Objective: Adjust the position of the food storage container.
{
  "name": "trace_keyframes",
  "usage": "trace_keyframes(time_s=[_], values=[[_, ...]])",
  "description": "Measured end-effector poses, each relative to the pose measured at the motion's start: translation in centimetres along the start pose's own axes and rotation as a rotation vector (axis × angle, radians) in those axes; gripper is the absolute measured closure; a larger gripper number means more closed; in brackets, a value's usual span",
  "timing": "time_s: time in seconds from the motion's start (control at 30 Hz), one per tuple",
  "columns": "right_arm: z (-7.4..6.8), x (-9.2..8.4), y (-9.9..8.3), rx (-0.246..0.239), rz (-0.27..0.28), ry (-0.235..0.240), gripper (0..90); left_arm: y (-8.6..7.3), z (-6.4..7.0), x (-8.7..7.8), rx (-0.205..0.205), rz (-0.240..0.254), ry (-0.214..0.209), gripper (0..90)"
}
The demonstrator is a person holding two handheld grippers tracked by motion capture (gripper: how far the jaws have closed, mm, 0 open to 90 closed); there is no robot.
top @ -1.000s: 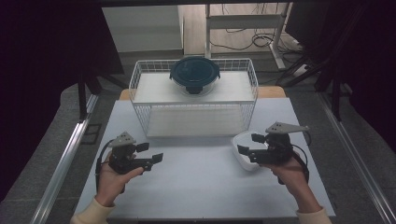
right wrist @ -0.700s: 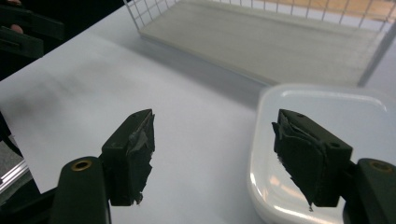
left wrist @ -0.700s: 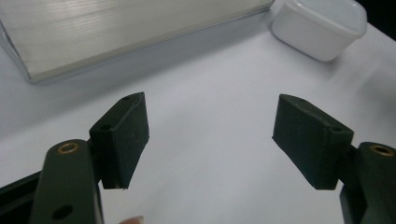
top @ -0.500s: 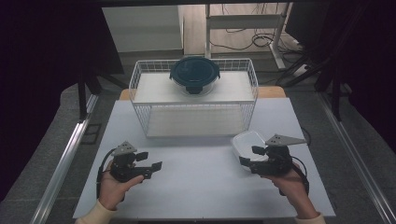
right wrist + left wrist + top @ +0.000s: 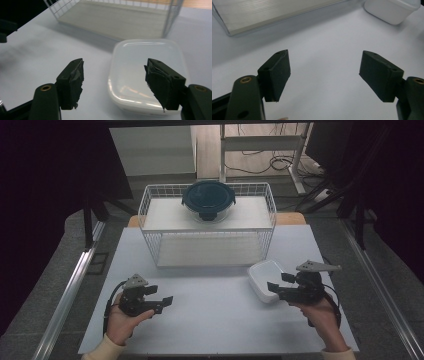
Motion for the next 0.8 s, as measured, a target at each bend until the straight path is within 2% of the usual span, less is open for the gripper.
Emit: trace_keyframes(time_s=[0.13,0.23,0.3,0.43,0.5,0.57,0.6,0.67,0.7,0.8], values=[[1.1,-1.1,0.2,0.018,0.013,-0.034,38.2,0.0,-0.3,0.0,-0.013,0.002,0.002,24.4],[1.7,-1.6,0.3,0.022,0.012,-0.030,45.3,-0.1,-0.6,-0.2,-0.036,0.001,0.000,24.1],[2.3,-1.7,0.5,0.032,0.001,-0.038,49.2,-0.2,-0.8,-0.4,-0.037,0.004,0.002,24.2],[3.8,-1.3,1.2,0.048,-0.052,-0.066,57.7,-0.2,-0.9,-0.5,-0.038,0.007,-0.002,24.2],[4.8,-0.9,1.5,0.060,-0.098,-0.085,62.1,-0.4,-1.0,-0.3,-0.036,-0.002,-0.005,24.2],[5.2,-0.8,1.7,0.063,-0.112,-0.094,64.5,-0.5,-1.0,-0.2,-0.035,-0.008,-0.005,24.2],[6.1,-0.3,2.0,0.069,-0.147,-0.107,69.1,-0.6,-1.0,0.0,-0.035,-0.011,-0.008,24.2],[6.5,0.0,2.2,0.070,-0.161,-0.123,72.0,-0.7,-1.0,0.0,-0.035,-0.015,-0.008,24.2],[7.4,0.7,2.6,0.081,-0.193,-0.147,78.5,-0.7,-1.0,0.1,-0.034,-0.017,-0.009,24.3],[8.8,1.6,3.1,0.063,-0.228,-0.172,85.3,-0.7,-0.9,0.1,-0.031,-0.019,-0.010,24.2]])
Point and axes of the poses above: each handheld gripper's, and its own axes: x roughly forward along the jaws, y roughly out of its top, z roughly to its right, the point moved 6 cm from there along x, roughly forward along the jaws, and after that the axes turned 12 degrees about y, right-handed, at the moved point
